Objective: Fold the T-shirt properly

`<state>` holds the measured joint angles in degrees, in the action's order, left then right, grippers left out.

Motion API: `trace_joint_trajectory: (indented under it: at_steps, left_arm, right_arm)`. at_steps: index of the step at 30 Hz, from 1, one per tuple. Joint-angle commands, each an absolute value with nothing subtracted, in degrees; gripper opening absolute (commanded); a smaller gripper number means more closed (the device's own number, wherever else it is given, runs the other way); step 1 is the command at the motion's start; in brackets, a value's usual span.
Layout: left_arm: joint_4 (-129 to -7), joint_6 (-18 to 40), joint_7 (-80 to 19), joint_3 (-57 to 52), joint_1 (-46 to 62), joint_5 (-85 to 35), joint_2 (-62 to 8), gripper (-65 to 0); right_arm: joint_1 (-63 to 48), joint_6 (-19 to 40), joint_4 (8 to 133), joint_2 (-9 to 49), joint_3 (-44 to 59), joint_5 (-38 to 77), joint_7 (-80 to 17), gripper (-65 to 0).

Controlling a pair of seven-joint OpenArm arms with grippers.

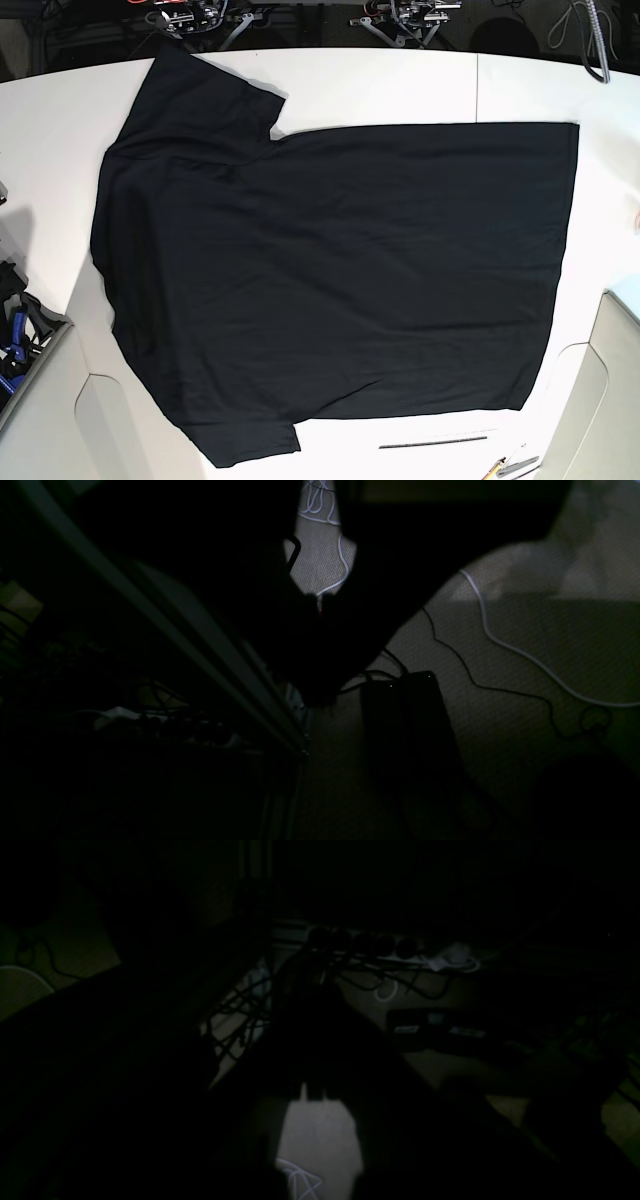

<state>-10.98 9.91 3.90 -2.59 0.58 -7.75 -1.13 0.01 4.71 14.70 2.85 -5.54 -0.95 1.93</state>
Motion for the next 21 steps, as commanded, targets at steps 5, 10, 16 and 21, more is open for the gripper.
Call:
trace_joint_trajectory:
  at_steps: [5, 10, 16, 21]
  left_arm:
    - [-11.31, 10.33, 4.47, -2.59, 0.36, -7.6, -1.3, -65.0]
    - [-11.31, 10.33, 4.47, -2.59, 0.36, -7.6, -1.3, -65.0]
    - [-11.62, 10.33, 4.47, -2.59, 1.56, -7.64, -1.3, -65.0]
    - [-15.2, 14.85, 4.49, -2.59, 6.7, -7.68, -1.98, -65.0]
  right_arm:
    - [0.4, 4.91, 15.11, 3.05, -5.65, -1.1, 2.57, -65.0]
    - [0.08, 4.91, 15.11, 3.05, -5.65, -1.1, 2.57, -65.0]
    - [-1.08, 4.91, 15.16, 3.18, -5.65, -1.1, 2.55, -65.0]
    - [-4.01, 4.91, 16.03, 4.16, -5.65, -1.08, 2.57, -65.0]
